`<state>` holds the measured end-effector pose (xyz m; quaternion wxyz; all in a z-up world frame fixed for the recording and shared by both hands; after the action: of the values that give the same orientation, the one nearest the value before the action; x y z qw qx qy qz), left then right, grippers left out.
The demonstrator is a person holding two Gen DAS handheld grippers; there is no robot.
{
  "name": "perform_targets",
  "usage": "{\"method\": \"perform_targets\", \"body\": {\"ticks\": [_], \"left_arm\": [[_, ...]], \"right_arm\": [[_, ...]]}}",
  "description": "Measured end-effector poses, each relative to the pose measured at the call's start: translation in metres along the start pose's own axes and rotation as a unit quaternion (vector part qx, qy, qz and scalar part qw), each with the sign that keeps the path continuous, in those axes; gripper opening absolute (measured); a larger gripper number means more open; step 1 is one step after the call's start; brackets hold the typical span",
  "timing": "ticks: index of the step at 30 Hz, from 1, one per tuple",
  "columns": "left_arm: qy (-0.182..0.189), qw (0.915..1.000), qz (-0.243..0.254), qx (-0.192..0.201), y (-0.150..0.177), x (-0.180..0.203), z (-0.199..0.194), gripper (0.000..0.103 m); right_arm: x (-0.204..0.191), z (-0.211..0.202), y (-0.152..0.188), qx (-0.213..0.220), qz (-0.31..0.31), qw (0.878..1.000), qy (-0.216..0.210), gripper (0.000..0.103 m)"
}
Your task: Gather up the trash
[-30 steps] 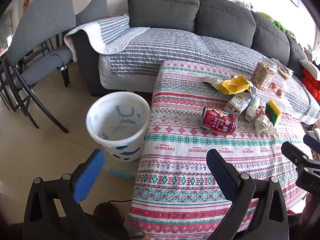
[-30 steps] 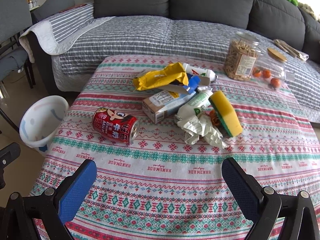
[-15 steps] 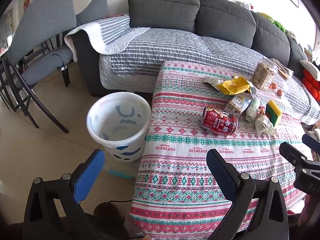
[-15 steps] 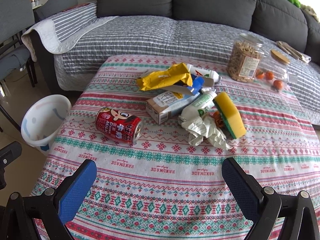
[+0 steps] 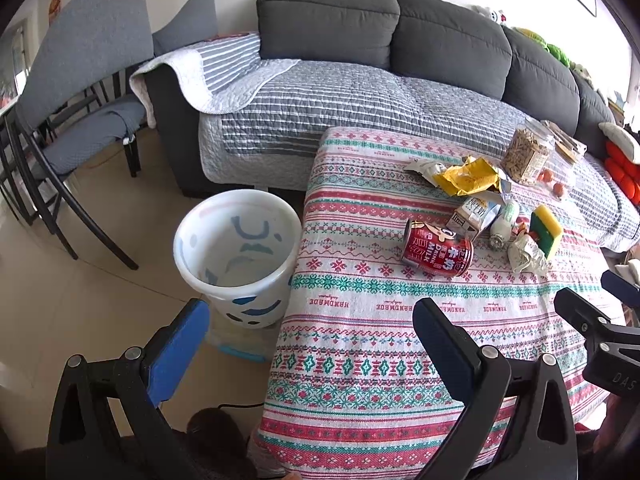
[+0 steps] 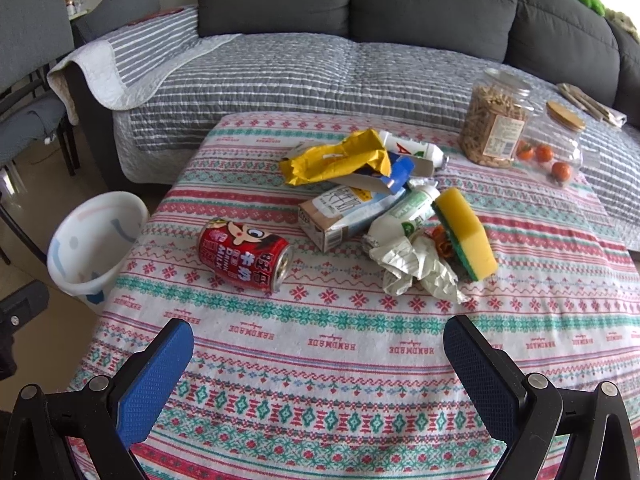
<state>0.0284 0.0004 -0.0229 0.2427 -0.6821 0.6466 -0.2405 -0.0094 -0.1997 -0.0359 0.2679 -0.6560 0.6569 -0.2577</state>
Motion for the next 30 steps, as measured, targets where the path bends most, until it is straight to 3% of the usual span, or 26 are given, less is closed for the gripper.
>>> {"method": "perform_targets", "body": {"ticks": [22, 30], "left_arm": [[-0.01, 0.9999, 0.005, 0.005, 0.001, -0.002, -0.001, 0.103], [-0.013, 0.9999, 0.01, 0.002, 0.001, 0.002, 0.003, 0.103]], "right_arm": [[0.003, -0.005, -0.003, 0.016, -0.009, 1.0, 0.012, 0.102], [0.014, -0.005, -0.007, 0.012, 0.017, 1.0, -0.01, 0.102]]}}
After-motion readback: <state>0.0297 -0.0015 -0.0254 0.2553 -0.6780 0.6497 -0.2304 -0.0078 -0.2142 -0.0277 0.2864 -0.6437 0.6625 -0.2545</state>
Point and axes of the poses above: each gripper's, at about its wrist camera, not at the fingertips, and z roughly the way its jaws point, x to its right, y to its underside, the point moved 4 cm from there along z, roughly the way its jaws point, and after that the axes turned 2 degrees about -x, right-handed, at the moved point
